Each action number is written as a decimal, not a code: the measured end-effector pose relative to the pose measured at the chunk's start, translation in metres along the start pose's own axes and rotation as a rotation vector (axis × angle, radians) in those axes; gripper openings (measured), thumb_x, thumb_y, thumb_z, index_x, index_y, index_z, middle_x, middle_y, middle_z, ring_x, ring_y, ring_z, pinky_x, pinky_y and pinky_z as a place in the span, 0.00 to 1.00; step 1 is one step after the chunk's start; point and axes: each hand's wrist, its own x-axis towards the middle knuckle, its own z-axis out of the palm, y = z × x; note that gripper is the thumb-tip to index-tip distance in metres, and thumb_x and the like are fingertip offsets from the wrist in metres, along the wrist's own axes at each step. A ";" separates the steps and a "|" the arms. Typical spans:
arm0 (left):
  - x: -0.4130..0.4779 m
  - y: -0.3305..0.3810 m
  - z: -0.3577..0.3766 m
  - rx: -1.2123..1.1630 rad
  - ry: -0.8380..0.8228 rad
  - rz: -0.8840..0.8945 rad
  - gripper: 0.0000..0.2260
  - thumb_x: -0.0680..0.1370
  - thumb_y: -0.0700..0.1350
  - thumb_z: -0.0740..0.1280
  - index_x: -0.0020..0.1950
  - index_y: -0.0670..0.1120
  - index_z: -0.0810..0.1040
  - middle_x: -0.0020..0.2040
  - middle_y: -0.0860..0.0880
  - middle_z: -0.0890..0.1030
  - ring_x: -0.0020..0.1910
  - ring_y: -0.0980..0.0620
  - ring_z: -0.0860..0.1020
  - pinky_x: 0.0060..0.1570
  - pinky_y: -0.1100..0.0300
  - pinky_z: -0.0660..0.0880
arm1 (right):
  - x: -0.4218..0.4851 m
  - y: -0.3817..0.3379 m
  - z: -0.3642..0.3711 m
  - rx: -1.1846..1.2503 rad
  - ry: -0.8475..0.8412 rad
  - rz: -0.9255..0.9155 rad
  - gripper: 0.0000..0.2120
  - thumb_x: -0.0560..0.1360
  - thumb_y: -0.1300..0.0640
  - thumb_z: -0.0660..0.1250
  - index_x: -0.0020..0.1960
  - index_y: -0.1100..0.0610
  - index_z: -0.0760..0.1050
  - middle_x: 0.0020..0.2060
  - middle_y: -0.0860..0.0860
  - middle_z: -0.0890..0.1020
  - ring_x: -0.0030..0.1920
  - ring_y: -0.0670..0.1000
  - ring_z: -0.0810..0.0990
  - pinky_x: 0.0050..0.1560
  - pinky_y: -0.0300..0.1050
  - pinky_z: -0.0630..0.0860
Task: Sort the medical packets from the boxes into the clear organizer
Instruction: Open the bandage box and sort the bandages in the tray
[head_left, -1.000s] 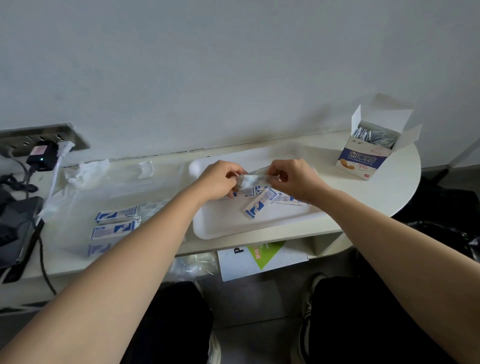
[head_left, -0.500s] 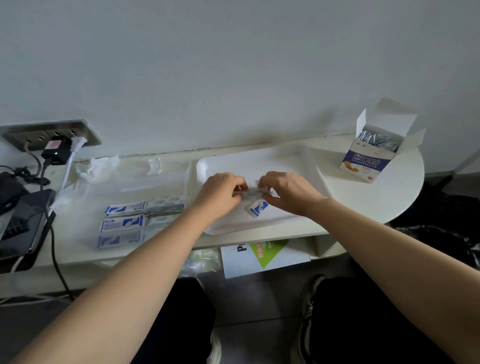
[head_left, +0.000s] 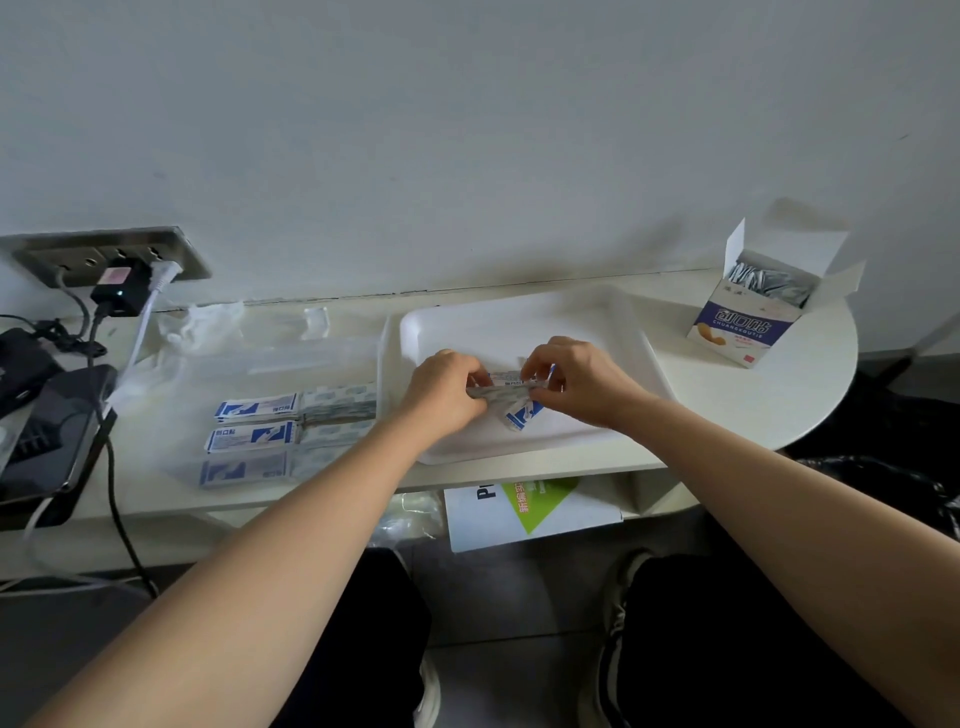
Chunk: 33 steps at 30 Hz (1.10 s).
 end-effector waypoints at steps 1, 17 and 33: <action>0.000 0.001 0.001 -0.035 -0.007 -0.005 0.09 0.72 0.40 0.69 0.51 0.48 0.82 0.48 0.48 0.79 0.42 0.52 0.75 0.40 0.63 0.67 | 0.000 0.000 0.001 0.007 -0.010 0.008 0.08 0.69 0.62 0.70 0.47 0.55 0.80 0.38 0.46 0.73 0.33 0.46 0.75 0.41 0.42 0.73; -0.006 0.017 -0.057 -0.178 0.193 0.007 0.06 0.74 0.42 0.66 0.42 0.52 0.80 0.37 0.50 0.83 0.21 0.59 0.77 0.34 0.66 0.74 | 0.020 -0.034 -0.040 0.488 0.232 0.101 0.08 0.71 0.62 0.73 0.50 0.55 0.82 0.33 0.54 0.82 0.32 0.48 0.79 0.38 0.41 0.77; -0.064 -0.079 -0.146 0.182 0.099 -0.103 0.09 0.75 0.42 0.63 0.35 0.46 0.75 0.35 0.49 0.74 0.26 0.53 0.68 0.34 0.60 0.68 | 0.067 -0.157 0.029 0.387 0.046 -0.095 0.06 0.71 0.62 0.72 0.48 0.56 0.85 0.42 0.49 0.86 0.41 0.42 0.82 0.46 0.31 0.76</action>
